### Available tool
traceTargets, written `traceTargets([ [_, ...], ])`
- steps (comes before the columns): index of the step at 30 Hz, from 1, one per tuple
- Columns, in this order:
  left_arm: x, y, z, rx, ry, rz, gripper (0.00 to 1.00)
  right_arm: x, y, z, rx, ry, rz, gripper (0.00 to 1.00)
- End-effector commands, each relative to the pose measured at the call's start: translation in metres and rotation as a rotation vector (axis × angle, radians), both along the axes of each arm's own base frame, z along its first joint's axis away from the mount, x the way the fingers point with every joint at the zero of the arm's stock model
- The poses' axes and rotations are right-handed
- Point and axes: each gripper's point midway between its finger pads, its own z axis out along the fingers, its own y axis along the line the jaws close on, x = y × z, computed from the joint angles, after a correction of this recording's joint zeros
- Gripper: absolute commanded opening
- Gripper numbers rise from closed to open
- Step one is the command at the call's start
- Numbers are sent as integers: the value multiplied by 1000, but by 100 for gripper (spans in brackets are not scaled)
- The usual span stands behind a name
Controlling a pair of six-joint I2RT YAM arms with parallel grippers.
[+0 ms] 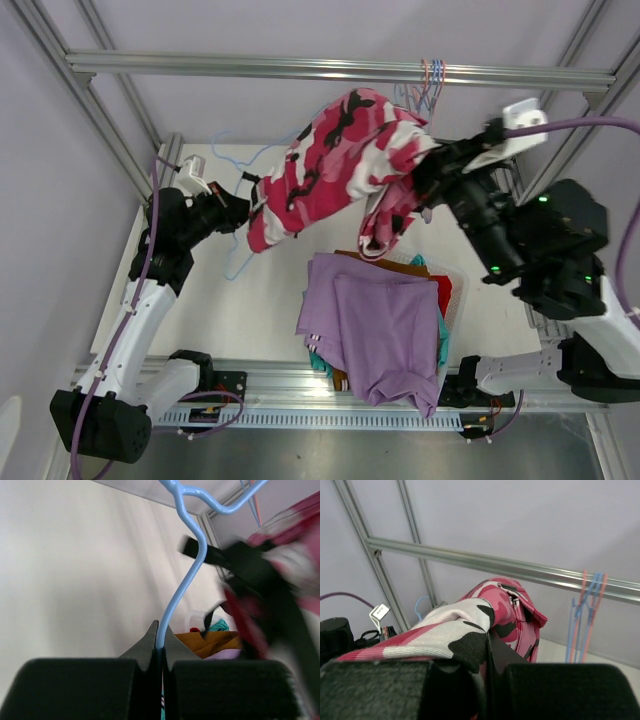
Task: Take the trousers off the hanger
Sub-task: Remove the trousers from the hanger, then place the trousers in the bin.
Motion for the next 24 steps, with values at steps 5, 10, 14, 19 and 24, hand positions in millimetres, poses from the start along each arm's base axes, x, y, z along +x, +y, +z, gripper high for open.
traceTargets([
  [5,9,11,5,38,-38,62,1,-32,-116,66,287,-79,-35,0],
  [10,10,11,4,54,-38,70,1,-37,-131,62,288,-73,-27,0],
  [14,10,11,3,61,-34,65,1,-42,-132,49,257,-58,12,0],
  [19,10,11,3,63,-37,65,0,-51,-139,28,244,-38,53,0],
  [24,9,9,4,67,-38,58,0,-57,-132,-3,197,-8,99,0],
])
